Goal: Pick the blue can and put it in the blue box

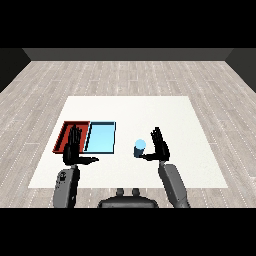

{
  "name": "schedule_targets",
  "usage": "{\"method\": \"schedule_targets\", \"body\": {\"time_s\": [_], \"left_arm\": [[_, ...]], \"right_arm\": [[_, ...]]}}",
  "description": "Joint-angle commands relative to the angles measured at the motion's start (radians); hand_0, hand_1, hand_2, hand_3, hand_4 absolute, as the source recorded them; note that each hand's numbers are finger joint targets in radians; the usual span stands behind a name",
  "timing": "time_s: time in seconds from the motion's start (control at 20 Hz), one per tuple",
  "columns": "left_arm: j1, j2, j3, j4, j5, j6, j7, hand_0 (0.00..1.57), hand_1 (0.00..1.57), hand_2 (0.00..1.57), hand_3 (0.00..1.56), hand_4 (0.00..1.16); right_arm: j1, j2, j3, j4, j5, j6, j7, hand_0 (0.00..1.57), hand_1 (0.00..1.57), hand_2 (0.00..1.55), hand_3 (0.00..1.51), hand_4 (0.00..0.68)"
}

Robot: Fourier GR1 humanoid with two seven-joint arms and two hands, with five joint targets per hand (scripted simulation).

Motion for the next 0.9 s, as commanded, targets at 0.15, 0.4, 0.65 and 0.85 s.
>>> {"method": "schedule_targets", "body": {"time_s": [0.15,0.4,0.65,0.85], "left_arm": [[0.035,0.010,0.010,-0.043,0.012,-0.011,0.010,0.00,0.00,0.00,0.00,0.00],[-0.042,0.053,0.064,0.050,0.036,-0.034,0.006,0.00,0.00,0.00,0.00,0.00],[0.034,0.021,0.024,-0.033,0.028,-0.028,0.019,0.00,0.00,0.00,0.00,0.00],[-0.142,0.000,0.009,0.040,0.004,0.048,0.094,0.00,0.00,0.00,0.00,0.00]], "right_arm": [[0.005,0.000,0.023,0.109,-0.054,0.010,-0.101,0.00,0.00,0.00,0.00,0.000],[-0.020,0.000,0.120,0.089,-0.073,-0.087,-0.073,0.00,0.00,0.00,0.00,0.000],[-0.063,0.000,0.085,0.312,-0.131,-0.010,-0.217,0.00,0.00,0.00,0.00,0.000],[-0.066,0.000,0.119,0.196,-0.119,-0.072,-0.127,0.00,0.00,0.00,0.00,0.000]]}}
